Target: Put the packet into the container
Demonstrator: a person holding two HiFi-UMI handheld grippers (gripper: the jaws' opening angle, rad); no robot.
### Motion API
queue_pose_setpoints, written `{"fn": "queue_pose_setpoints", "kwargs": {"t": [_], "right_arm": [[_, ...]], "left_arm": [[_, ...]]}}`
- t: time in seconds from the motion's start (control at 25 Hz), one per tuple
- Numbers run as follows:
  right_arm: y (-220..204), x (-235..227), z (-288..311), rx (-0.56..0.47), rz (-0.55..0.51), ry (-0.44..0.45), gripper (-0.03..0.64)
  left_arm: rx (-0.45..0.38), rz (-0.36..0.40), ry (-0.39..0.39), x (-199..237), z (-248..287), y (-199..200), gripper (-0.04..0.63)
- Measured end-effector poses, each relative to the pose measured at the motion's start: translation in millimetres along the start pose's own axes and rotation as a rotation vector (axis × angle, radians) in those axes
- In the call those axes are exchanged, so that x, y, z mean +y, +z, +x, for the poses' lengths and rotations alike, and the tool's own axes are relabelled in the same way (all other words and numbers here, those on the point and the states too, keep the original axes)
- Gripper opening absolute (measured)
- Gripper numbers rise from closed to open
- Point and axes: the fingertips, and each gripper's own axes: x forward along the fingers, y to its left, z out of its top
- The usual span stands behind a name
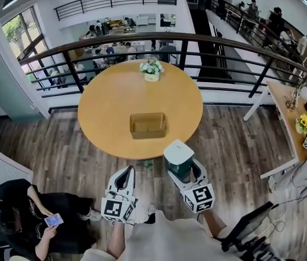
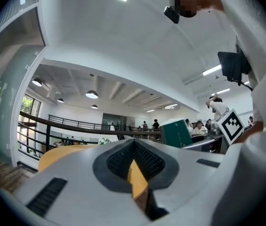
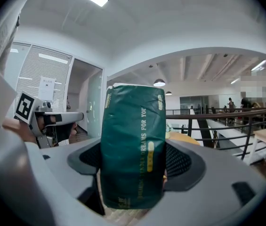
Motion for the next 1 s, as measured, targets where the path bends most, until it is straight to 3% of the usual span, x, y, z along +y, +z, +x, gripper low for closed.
{"fn": "queue_pose_setpoints", "kwargs": {"t": [0.52, 1.0], "right_arm": [[0.5, 4.9, 45.5, 0.043, 0.0, -0.006, 0.388], [25.8, -22.4, 122.5, 0.012, -0.001, 0.04, 0.388]], "left_arm": [[0.024, -0.039, -0.03, 36.7, 28.9, -14.1, 0.005], [0.03, -0.021, 0.031, 94.1, 82.9, -7.6, 0.005]]}}
